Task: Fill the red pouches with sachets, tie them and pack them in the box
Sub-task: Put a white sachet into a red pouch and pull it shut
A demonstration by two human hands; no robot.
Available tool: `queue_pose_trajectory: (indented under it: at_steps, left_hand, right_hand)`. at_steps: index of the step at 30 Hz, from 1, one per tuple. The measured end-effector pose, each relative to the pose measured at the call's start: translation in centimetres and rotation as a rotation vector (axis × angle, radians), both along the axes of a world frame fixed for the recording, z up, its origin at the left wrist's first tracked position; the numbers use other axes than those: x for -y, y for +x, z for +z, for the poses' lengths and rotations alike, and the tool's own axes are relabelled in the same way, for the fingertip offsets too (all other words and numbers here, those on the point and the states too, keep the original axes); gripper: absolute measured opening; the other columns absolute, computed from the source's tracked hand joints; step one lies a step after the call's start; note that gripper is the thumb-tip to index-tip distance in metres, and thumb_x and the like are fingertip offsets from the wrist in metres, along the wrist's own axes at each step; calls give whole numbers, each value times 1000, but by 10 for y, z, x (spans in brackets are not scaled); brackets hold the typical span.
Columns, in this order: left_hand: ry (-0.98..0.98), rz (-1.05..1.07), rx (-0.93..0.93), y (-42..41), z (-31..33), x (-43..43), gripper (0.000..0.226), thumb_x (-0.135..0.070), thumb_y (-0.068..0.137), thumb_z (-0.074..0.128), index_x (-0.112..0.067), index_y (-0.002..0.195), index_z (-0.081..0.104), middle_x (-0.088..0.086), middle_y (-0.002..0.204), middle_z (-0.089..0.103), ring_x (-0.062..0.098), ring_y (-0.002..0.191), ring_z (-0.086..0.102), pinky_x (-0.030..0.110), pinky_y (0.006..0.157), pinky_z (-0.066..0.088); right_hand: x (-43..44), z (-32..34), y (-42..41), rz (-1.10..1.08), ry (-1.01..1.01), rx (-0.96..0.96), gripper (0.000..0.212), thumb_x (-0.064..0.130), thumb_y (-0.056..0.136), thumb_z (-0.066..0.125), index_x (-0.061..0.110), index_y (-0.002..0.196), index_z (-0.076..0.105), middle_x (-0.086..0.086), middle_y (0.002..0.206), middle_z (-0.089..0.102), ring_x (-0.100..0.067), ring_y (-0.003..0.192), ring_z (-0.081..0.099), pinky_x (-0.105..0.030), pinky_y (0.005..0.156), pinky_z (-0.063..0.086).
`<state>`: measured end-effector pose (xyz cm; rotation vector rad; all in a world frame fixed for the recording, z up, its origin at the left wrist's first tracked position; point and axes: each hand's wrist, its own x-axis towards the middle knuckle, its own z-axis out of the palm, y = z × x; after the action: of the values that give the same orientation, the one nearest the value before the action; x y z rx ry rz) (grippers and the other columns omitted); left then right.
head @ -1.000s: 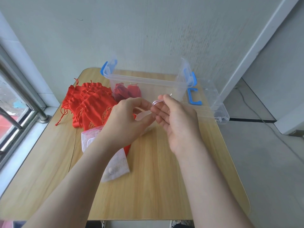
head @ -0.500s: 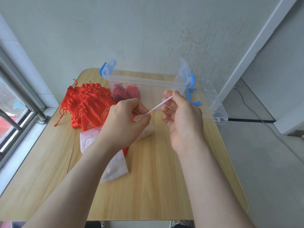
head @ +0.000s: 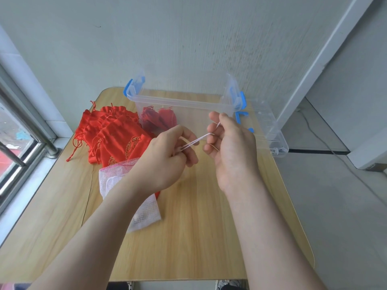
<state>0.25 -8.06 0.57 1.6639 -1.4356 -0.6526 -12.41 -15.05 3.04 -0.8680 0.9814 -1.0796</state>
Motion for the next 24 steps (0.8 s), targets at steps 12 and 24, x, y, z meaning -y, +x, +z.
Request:
queue_pose_trajectory:
  at_steps: [12, 24]
  left_hand:
    - [7, 74, -127, 0, 4, 1, 27, -26, 111, 51, -17, 93, 69, -1, 62, 47, 18, 59, 45, 34, 60, 40]
    - [-18, 207, -351, 0, 10, 4, 32, -19, 105, 54, -1, 88, 73, 1, 72, 66, 14, 76, 67, 31, 81, 50]
  right_hand:
    - [4, -5, -5, 15, -119, -55, 21, 1, 104, 57, 11, 107, 74, -10, 92, 80, -17, 68, 71, -28, 63, 59]
    - [5, -23, -9, 227, -597, -641, 31, -1, 95, 67, 25, 93, 83, 12, 80, 79, -4, 76, 75, -25, 78, 62]
